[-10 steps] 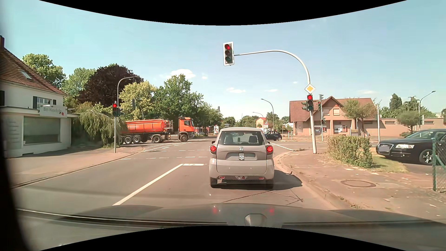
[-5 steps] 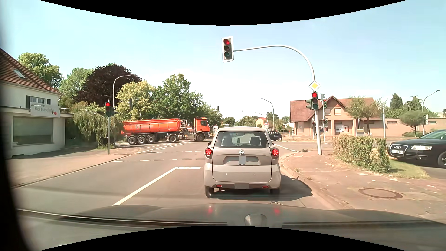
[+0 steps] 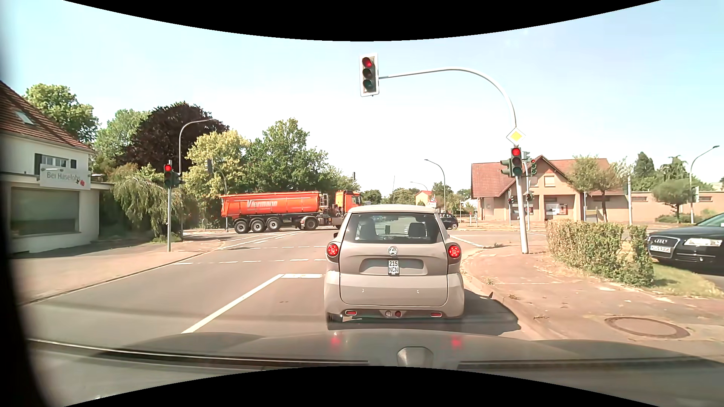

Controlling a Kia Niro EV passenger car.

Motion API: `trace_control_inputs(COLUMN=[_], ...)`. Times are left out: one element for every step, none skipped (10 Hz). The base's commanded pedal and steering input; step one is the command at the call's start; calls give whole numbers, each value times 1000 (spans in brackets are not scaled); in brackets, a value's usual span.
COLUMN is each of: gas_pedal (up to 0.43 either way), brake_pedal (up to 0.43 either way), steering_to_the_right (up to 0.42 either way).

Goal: Follow the waypoints while adhering to traffic rules and regulations

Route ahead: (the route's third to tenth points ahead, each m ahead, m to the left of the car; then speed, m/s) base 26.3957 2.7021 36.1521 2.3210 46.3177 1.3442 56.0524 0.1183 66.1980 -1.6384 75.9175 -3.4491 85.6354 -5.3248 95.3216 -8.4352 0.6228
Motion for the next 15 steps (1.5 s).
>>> trace_control_inputs(gas_pedal=[0,0,0,0,0,0,0,0,0,0,0,0,0,0,0], brake_pedal=[6,6,6,6,6,6,6,6,6,6,6,6,6,6,6], steering_to_the_right=[7,6,7,7,6,7,7,6,6,6,6,6,6,5,5])
